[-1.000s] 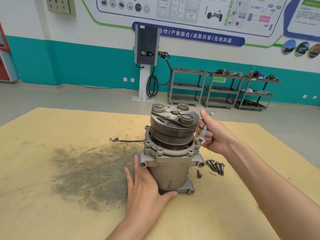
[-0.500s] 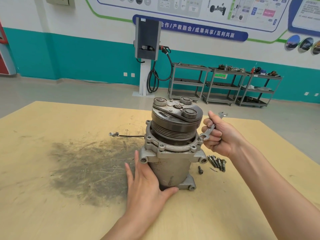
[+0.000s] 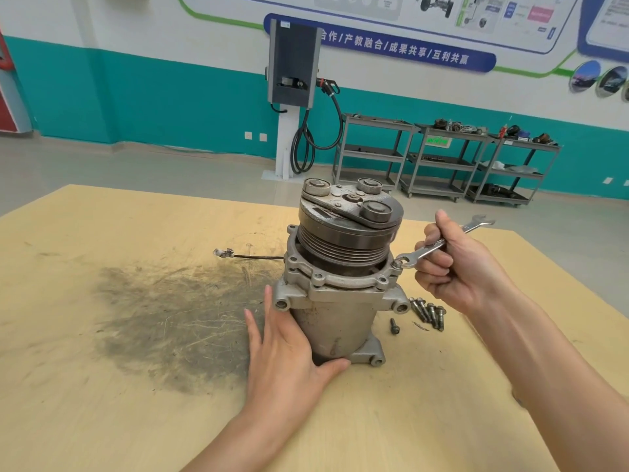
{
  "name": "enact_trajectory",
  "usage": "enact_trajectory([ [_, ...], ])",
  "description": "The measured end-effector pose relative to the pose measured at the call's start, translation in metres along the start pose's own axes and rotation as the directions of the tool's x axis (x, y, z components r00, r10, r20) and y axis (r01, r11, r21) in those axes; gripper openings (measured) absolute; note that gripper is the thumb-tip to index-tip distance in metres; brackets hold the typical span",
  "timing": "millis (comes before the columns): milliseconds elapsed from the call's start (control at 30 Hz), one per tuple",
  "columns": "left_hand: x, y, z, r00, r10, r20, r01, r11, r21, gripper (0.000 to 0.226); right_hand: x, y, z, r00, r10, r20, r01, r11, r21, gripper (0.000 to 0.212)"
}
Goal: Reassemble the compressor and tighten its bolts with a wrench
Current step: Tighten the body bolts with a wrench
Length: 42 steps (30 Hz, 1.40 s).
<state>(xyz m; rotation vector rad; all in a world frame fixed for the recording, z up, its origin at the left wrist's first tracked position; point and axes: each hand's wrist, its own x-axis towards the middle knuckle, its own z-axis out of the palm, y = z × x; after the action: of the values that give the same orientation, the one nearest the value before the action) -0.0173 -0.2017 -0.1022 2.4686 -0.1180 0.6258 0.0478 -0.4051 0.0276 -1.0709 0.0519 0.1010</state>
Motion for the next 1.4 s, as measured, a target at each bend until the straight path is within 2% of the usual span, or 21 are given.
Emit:
enact_trajectory([
  [167, 0.000, 0.001, -0.001, 1.000, 0.004, -0.004, -0.004, 1.000, -0.016, 0.110, -0.011, 0.012, 0.006, 0.994, -0.091, -0.057, 0.094, 0.995, 0.042, 0.052],
  [267, 0.000, 0.001, -0.001, 1.000, 0.000, -0.006, 0.000, 1.000, -0.025, 0.111, -0.018, 0.023, 0.010, 0.958, -0.238, -0.160, 0.244, 0.970, 0.015, 0.052],
  [333, 0.000, 0.002, -0.001, 1.000, 0.003, -0.008, -0.003, 0.999, -0.032, 0.113, -0.024, 0.033, 0.011, 0.901, -0.368, -0.230, 0.369, 0.929, -0.040, 0.054],
  [433, 0.000, 0.002, 0.000, 1.000, 0.006, -0.020, -0.008, 0.998, -0.065, 0.113, -0.039, 0.053, 0.014, 0.762, -0.584, -0.280, 0.540, 0.812, -0.222, 0.057],
  [500, 0.001, 0.002, 0.001, 0.999, 0.017, -0.032, -0.020, 0.995, -0.098, 0.112, -0.051, 0.067, 0.015, 0.632, -0.751, -0.193, 0.643, 0.646, -0.410, 0.047],
  [567, 0.000, 0.001, 0.002, 0.999, 0.022, -0.038, -0.027, 0.991, -0.131, 0.111, -0.059, 0.076, 0.016, 0.512, -0.859, 0.026, 0.724, 0.415, -0.551, 0.045],
  [633, 0.000, 0.000, 0.002, 0.999, 0.016, -0.037, -0.021, 0.989, -0.146, 0.110, -0.063, 0.075, 0.017, 0.416, -0.870, 0.264, 0.734, 0.150, -0.662, 0.045],
  [700, 0.000, 0.000, 0.002, 1.000, 0.007, -0.028, -0.011, 0.989, -0.147, 0.110, -0.065, 0.068, 0.017, 0.316, -0.825, 0.469, 0.642, -0.178, -0.746, 0.044],
  [767, 0.001, -0.001, 0.003, 1.000, 0.008, -0.019, -0.010, 0.992, -0.124, 0.113, -0.066, 0.061, 0.018, 0.293, -0.760, 0.580, 0.501, -0.395, -0.770, 0.044],
  [867, 0.001, -0.002, 0.004, 1.000, -0.021, -0.021, 0.018, 0.991, -0.133, 0.116, -0.069, 0.058, 0.025, 0.306, -0.700, 0.645, 0.332, -0.557, -0.761, 0.044],
  [933, 0.001, -0.002, 0.003, 0.999, -0.039, -0.013, 0.037, 0.988, -0.152, 0.118, -0.070, 0.056, 0.030, 0.300, -0.686, 0.663, 0.299, -0.592, -0.748, 0.045],
  [1033, 0.001, -0.001, 0.001, 0.998, -0.064, 0.017, 0.066, 0.985, -0.162, 0.123, -0.070, 0.056, 0.032, 0.320, -0.700, 0.639, 0.344, -0.543, -0.766, 0.046],
  [1100, 0.001, 0.000, 0.001, 0.996, -0.082, 0.042, 0.088, 0.984, -0.152, 0.123, -0.073, 0.054, 0.031, 0.364, -0.724, 0.587, 0.443, -0.420, -0.792, 0.048],
  [1200, 0.001, 0.001, 0.001, 0.995, -0.088, 0.045, 0.094, 0.984, -0.150, 0.122, -0.077, 0.044, 0.035, 0.441, -0.759, 0.479, 0.607, -0.141, -0.782, 0.058],
  [1233, 0.001, 0.001, 0.001, 0.995, -0.085, 0.044, 0.091, 0.984, -0.153, 0.123, -0.077, 0.041, 0.038, 0.446, -0.758, 0.476, 0.627, -0.116, -0.770, 0.060],
  [1267, 0.001, 0.001, 0.000, 0.996, -0.080, 0.041, 0.086, 0.984, -0.156, 0.124, -0.078, 0.037, 0.040, 0.442, -0.750, 0.493, 0.631, -0.131, -0.765, 0.061],
  [1333, 0.001, 0.002, 0.000, 0.998, -0.062, 0.030, 0.066, 0.984, -0.164, 0.125, -0.078, 0.033, 0.042, 0.412, -0.717, 0.562, 0.624, -0.228, -0.748, 0.059],
  [1400, 0.001, 0.002, 0.000, 0.999, -0.038, 0.019, 0.041, 0.987, -0.156, 0.125, -0.077, 0.029, 0.046, 0.377, -0.697, 0.610, 0.653, -0.267, -0.709, 0.043],
])
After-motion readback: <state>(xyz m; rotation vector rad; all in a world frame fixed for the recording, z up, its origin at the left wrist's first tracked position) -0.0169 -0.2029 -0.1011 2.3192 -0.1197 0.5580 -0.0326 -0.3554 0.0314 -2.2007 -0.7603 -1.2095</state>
